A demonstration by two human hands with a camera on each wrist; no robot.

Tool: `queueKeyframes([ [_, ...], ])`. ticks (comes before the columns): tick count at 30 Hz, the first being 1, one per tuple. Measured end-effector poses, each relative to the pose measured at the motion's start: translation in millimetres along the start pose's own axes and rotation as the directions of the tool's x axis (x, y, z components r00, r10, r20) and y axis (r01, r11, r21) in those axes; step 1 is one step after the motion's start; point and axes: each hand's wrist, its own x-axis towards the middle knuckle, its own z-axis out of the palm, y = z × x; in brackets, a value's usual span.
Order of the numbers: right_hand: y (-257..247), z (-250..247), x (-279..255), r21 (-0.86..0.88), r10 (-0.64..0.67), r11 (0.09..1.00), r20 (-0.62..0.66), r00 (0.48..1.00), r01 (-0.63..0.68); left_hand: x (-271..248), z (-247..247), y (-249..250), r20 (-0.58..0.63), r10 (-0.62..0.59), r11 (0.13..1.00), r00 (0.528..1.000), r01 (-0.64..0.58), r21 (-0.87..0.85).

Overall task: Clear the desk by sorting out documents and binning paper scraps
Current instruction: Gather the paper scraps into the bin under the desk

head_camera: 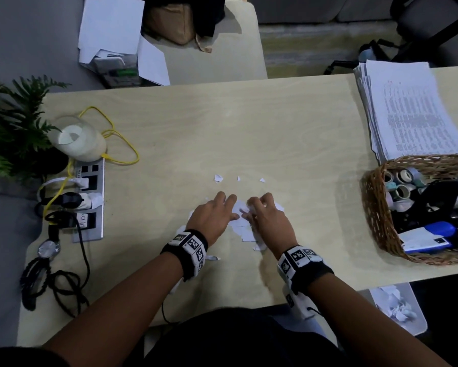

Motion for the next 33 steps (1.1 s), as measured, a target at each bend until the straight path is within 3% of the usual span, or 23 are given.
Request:
queueKeyframes([
  [5, 3.5, -0.4, 3.9, 0.106, -0.064, 0.992, -0.012, 0.998, 0.065, 13.2, -11.8, 10.9, 0.021, -0.037, 0.997, 0.999, 0.035, 0.063],
  [8, 11.2, -14.8, 1.5, 0.317, 0.024, 0.948, -0.065, 0.998, -0.002, 17.5, -21.2, 15.4, 0.095, -0.067, 0.997, 0.993, 0.064, 0.037],
  [10, 23.0, -30.0, -0.7, 0.439, 0.118, 0.897, -0.118, 0.986, -0.055, 25.3, -26.1, 15.3, 0.077, -0.159, 0.975, 0.984, 0.169, -0.146],
  [13, 44.0, -51.4, -9.0, 0.569, 0.231, 0.818, -0.184, 0.955, -0.088, 36.1, -35.5, 22.7, 0.054, -0.258, 0.853, 0.965, 0.253, -0.456],
  [18, 88.8, -83.2, -43.3, 0.769, 0.436, 0.632, -0.251, 0.864, -0.096, 64.4, -57.4, 99.5, 0.047, -0.020, 0.712, 0.999, 0.047, -0.701],
  [21, 124.8, -99.4, -79.5, 0.833, 0.547, 0.548, -0.292, 0.784, -0.073, 86.6, -61.2, 166.1, 0.068, 0.063, 0.623, 0.996, 0.014, -0.782],
  [24, 165.7, -114.8, -126.0, 0.890, 0.658, 0.455, -0.311, 0.686, -0.034, 98.2, -57.4, 239.3, 0.147, 0.200, 0.592, 0.969, 0.000, -0.806],
  [26, 198.2, -120.2, -161.6, 0.922, 0.742, 0.386, -0.301, 0.599, -0.015, 97.9, -50.9, 288.9, 0.207, 0.339, 0.580, 0.918, -0.031, -0.814],
  [29, 252.1, -120.6, -217.6, 0.947, 0.857, 0.321, -0.293, 0.424, 0.007, 95.5, -28.9, 361.8, 0.220, 0.533, 0.553, 0.817, -0.139, -0.822],
  [31, 284.4, -112.7, -251.7, 0.961, 0.906, 0.277, -0.269, 0.326, 0.023, 93.9, -5.3, 406.4, 0.241, 0.597, 0.554, 0.765, -0.176, -0.814],
  [33, 315.5, -101.7, -277.8, 0.972, 0.941, 0.232, -0.231, 0.246, 0.023, 92.9, 23.0, 448.2, 0.336, 0.597, 0.596, 0.729, -0.122, -0.794],
])
